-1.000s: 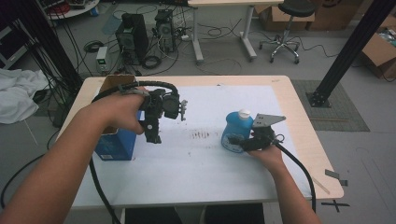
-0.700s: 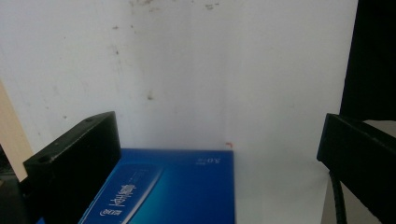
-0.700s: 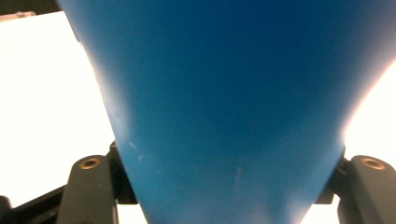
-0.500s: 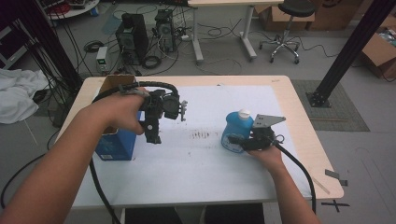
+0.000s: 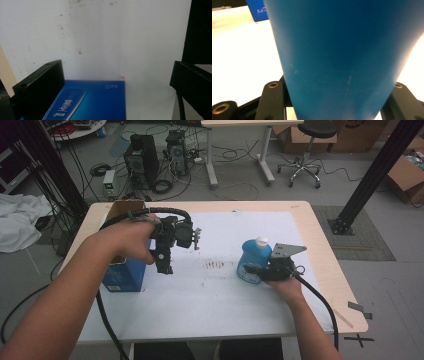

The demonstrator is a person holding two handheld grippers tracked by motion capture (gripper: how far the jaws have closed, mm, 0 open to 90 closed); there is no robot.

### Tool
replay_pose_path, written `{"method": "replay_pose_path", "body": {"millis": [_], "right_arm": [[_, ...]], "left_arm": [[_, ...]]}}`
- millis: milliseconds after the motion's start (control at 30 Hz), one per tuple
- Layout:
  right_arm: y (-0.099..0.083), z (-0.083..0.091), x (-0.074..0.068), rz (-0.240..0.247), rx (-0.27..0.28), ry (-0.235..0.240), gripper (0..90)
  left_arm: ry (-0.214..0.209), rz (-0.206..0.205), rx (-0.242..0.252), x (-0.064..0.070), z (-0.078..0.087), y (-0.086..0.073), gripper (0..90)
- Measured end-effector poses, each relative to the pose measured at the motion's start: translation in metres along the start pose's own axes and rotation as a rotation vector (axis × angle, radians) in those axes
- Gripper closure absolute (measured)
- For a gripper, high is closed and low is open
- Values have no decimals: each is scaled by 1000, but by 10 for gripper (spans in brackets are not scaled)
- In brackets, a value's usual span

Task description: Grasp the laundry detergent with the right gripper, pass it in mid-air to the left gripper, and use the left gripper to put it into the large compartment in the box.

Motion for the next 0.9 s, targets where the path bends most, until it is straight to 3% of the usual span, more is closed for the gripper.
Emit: {"method": "replay_pose_path", "body": {"millis": [133,367,633,900], "right_arm": [[1,2,0,-18,0,14,451],[15,12,-3,14,-14,30,455],[43,25,-12,91,-70,71,456],[63,26,-28,166,-154,156,455]], "left_arm": [[2,2,0,-1,1,0,1],[-1,0,-1,-2,2,0,1],[3,-3,5,-4,5,3,1],[1,-10,3,-5,8,7,1]]}}
Point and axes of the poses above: each handheld gripper's, and its own axes: z roughly backward along the jaws, y roughly out of its top, x roughly to its right, the point moved 6 cm from there along -z, roughly forward along the jaws, and after that the axes turned 13 degrees about y, right-handed, at the moved point
